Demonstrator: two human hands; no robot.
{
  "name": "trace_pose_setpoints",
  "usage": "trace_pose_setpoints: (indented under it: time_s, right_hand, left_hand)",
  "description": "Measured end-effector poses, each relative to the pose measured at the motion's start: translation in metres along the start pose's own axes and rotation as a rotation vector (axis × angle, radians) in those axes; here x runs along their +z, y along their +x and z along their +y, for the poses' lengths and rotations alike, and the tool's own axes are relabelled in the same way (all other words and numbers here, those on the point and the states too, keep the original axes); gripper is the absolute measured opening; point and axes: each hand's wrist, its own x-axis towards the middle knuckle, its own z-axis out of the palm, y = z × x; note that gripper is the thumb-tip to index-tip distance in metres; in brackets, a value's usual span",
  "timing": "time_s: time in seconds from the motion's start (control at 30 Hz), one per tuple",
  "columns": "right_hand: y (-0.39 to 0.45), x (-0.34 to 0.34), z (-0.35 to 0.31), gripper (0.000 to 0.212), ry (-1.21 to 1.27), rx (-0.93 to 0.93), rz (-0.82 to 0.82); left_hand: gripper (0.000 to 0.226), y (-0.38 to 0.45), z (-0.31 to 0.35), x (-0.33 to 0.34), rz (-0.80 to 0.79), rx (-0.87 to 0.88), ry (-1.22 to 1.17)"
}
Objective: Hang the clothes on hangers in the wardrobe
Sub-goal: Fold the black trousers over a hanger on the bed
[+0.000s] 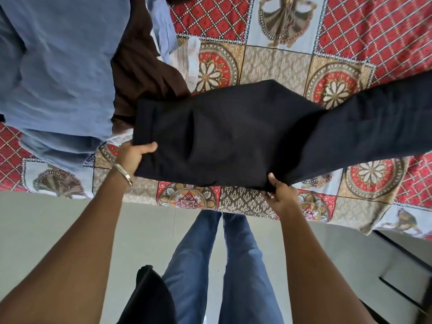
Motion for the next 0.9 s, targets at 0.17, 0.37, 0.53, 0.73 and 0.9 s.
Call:
trace_pose_setpoints:
  time_s: [0.17,0.37,0.53,0.73,0.9]
  right_hand:
    - [0.003,-0.014,-0.007,0.018,0.001,0.026,-0.105]
    - [0.005,-0.018,-0.021,0.023,0.214,-0.005,-0.175]
    - [0.019,-0.05,-0.068,0.056,0.498,-0.035,-0.2]
    - [0.045,-0.092,-0.151,0.042,0.68,-0.067,-0.234]
    - [0.073,-0.158,-0.234,0.015,0.723,-0.159,-0.239]
  left_hand:
    - [0.061,0.009,-0.006,0.015,0.329,-0.24,0.388]
    - [0.056,-0.065,-0.002,0.102,0.858,0.176,0.723]
    - [0.035,-0.09,-0.026,0.188,0.279,0.744,1.038]
    - [0.027,-0.102,-0.017,0.279,-0.073,0.92,1.212]
    - [0.041,-0.131,-0.012,0.39,-0.189,1.093,1.305]
